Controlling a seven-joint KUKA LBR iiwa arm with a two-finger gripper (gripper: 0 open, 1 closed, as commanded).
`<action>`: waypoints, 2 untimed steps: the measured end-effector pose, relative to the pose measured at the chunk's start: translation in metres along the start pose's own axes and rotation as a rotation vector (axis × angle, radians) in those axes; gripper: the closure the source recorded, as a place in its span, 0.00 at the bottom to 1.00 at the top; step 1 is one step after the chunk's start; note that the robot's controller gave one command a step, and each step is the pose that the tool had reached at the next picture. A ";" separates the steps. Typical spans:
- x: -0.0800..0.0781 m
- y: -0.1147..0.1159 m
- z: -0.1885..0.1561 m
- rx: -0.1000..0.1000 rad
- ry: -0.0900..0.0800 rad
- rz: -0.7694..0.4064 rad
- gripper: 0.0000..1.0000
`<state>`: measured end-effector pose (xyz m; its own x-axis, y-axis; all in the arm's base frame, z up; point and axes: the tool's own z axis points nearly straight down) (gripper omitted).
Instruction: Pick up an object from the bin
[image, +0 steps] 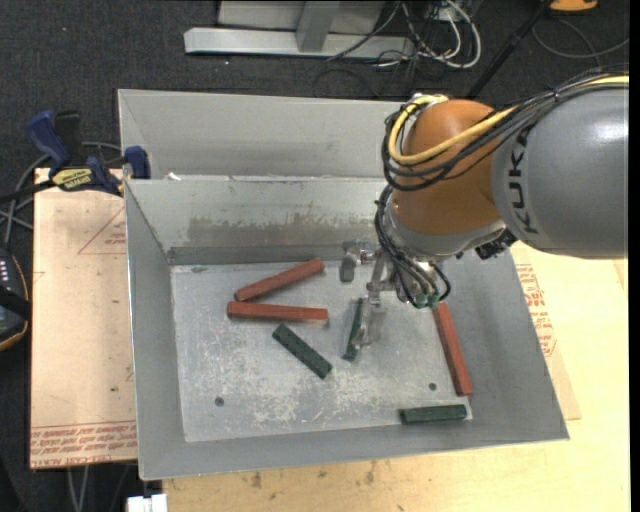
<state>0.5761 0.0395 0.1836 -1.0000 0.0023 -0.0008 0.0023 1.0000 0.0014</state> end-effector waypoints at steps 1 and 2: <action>-0.009 -0.040 0.116 0.000 0.004 -0.357 0.00; -0.083 -0.070 0.095 0.003 -0.008 -0.478 0.00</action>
Offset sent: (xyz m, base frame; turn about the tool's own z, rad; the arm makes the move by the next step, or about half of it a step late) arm 0.0102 -0.0391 -0.1136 -0.3593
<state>0.6594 -0.0308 0.0882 -0.8891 -0.4576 -0.0082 -0.4575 0.8892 -0.0041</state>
